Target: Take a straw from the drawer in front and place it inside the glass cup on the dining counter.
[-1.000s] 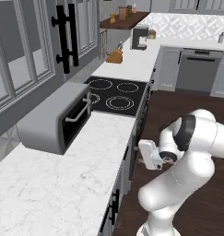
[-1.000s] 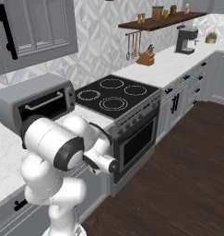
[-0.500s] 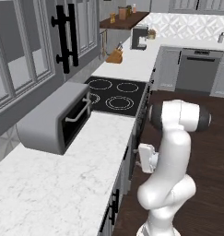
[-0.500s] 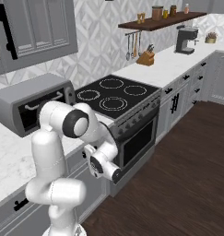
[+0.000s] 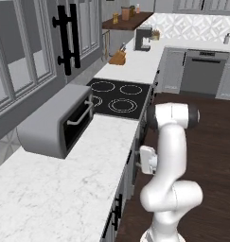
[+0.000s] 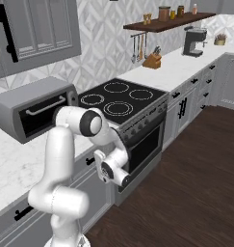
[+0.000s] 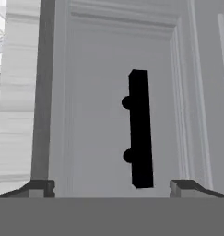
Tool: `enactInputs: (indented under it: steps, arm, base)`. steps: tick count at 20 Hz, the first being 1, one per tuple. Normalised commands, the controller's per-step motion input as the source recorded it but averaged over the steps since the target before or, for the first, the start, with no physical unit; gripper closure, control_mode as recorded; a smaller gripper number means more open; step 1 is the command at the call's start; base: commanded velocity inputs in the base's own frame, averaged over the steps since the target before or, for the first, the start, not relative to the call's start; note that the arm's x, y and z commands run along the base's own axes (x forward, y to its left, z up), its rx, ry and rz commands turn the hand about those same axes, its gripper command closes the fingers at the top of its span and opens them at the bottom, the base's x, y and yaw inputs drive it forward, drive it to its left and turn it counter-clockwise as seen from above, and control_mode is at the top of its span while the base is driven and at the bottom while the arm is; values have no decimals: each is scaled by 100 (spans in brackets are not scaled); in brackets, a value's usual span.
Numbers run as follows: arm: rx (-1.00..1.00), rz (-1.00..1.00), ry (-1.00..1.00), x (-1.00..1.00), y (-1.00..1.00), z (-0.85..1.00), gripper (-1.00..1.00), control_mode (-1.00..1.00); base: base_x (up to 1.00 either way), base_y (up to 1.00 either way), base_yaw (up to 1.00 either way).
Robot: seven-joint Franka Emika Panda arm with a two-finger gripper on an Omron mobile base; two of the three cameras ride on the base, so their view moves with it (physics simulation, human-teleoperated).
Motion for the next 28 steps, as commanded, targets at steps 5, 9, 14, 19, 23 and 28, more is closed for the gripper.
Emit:
enactInputs:
  steps: [5, 9, 14, 19, 23, 28]
  arm:
    - [0, -1, 1, 58, 3, -36, -100, -100]
    - [0, -2, 1, 44, 4, -37, -100, -100]
    - [0, -1, 0, 34, 11, -37, -100, -100]
    - [0, 0, 0, 9, 32, -9, -100, -100]
    - [0, 0, -8, -14, 34, 17, -100, -100]
    - [0, -1, -8, -26, 23, 34, -100, -100]
  base:
    - [0, 0, 0]
    - [0, 0, 0]
    - [0, 0, 0]
    - [0, 0, 0]
    - [0, 0, 0]
    - [0, 0, 0]
